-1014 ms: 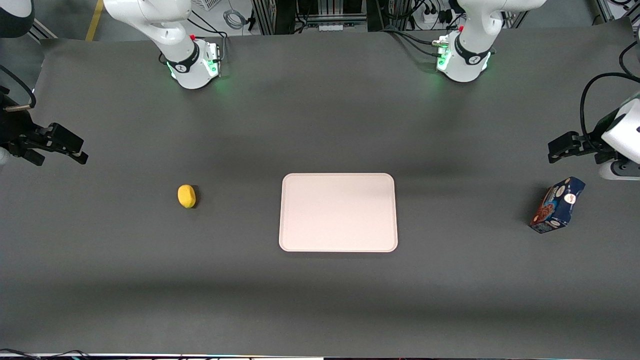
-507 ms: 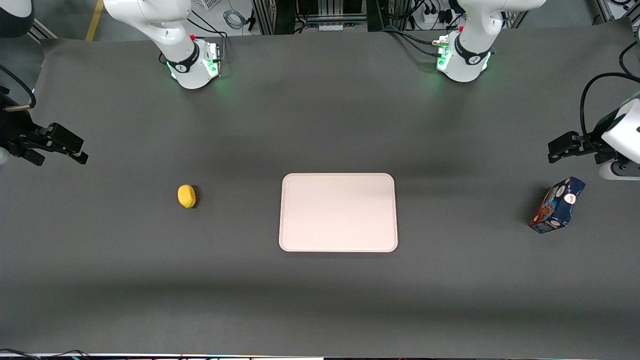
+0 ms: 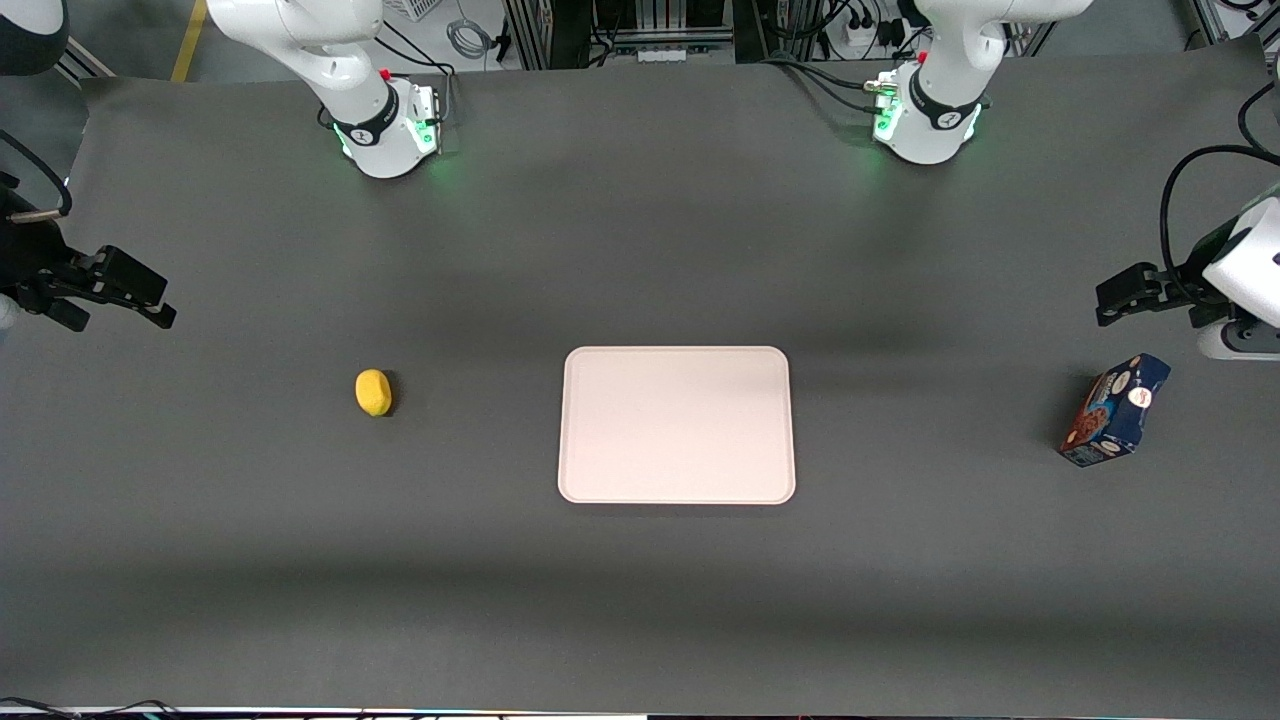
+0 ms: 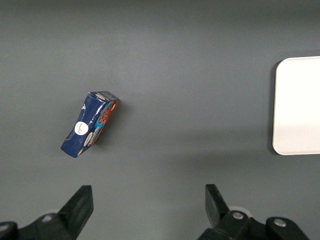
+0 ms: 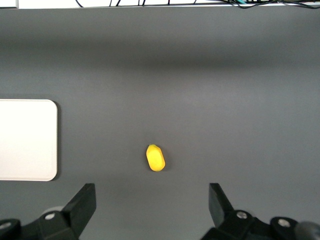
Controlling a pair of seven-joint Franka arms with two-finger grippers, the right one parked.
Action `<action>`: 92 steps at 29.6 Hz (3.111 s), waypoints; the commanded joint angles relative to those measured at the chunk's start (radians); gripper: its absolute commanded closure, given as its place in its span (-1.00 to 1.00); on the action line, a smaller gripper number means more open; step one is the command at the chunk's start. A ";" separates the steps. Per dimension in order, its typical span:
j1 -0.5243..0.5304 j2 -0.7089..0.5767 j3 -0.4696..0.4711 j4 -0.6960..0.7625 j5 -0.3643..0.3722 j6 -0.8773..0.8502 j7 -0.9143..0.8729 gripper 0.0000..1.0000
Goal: Place cookie box on tray
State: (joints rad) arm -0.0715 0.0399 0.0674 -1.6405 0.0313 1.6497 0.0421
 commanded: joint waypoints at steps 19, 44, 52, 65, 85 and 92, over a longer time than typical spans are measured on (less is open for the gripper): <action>0.012 -0.037 0.055 0.004 0.082 -0.050 0.568 -1.00; 0.012 -0.164 0.233 -0.495 0.098 0.493 0.852 -1.00; 0.013 -0.098 0.270 -0.582 0.098 0.624 0.852 -1.00; 0.027 0.032 0.275 -0.584 0.087 0.783 0.932 -1.00; 0.039 0.178 0.275 -0.571 -0.153 0.904 1.119 -1.00; 0.041 0.196 0.275 -0.571 -0.154 0.926 1.121 -1.00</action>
State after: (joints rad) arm -0.0344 0.2154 0.3394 -2.2260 -0.1000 2.5611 1.1292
